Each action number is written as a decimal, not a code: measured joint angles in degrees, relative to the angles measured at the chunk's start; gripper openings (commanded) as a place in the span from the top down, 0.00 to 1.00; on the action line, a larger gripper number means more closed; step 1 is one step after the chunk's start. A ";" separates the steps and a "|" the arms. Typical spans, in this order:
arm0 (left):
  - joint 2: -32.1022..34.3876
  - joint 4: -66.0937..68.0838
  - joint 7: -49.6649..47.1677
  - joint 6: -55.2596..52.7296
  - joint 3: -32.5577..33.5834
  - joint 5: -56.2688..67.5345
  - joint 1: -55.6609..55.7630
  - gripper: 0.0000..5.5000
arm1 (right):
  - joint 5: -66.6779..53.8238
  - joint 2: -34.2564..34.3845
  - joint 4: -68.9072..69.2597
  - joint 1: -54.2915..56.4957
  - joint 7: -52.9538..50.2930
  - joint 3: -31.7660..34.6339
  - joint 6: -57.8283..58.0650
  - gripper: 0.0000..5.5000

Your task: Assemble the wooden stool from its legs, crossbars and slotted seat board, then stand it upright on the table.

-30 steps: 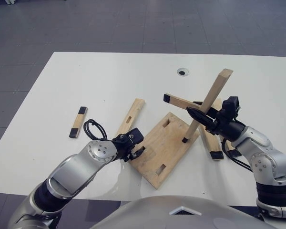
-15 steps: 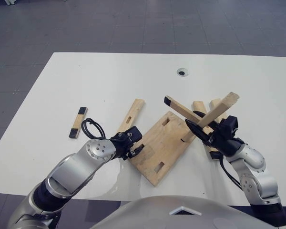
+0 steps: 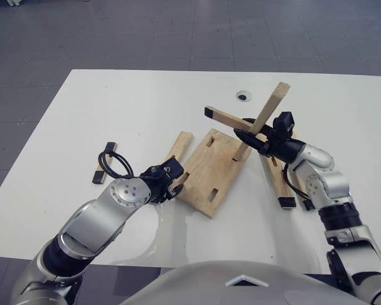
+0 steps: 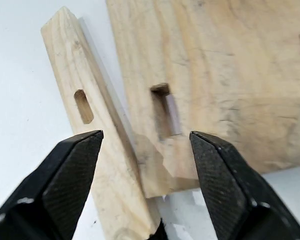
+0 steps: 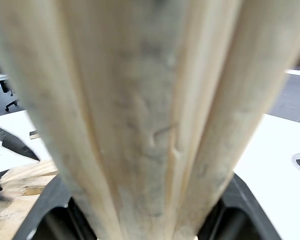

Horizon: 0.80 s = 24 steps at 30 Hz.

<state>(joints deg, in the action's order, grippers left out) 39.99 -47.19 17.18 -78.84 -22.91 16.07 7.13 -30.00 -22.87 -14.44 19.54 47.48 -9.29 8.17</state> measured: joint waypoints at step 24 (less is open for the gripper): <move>-15.09 6.31 13.77 -2.92 9.03 17.62 13.38 0.31 | 1.10 -3.45 -3.71 4.52 15.21 -0.41 3.96 0.63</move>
<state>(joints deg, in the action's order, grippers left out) 24.90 -40.89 30.95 -81.76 -13.88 33.69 20.51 -28.90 -26.32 -18.15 24.06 62.69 -9.71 12.14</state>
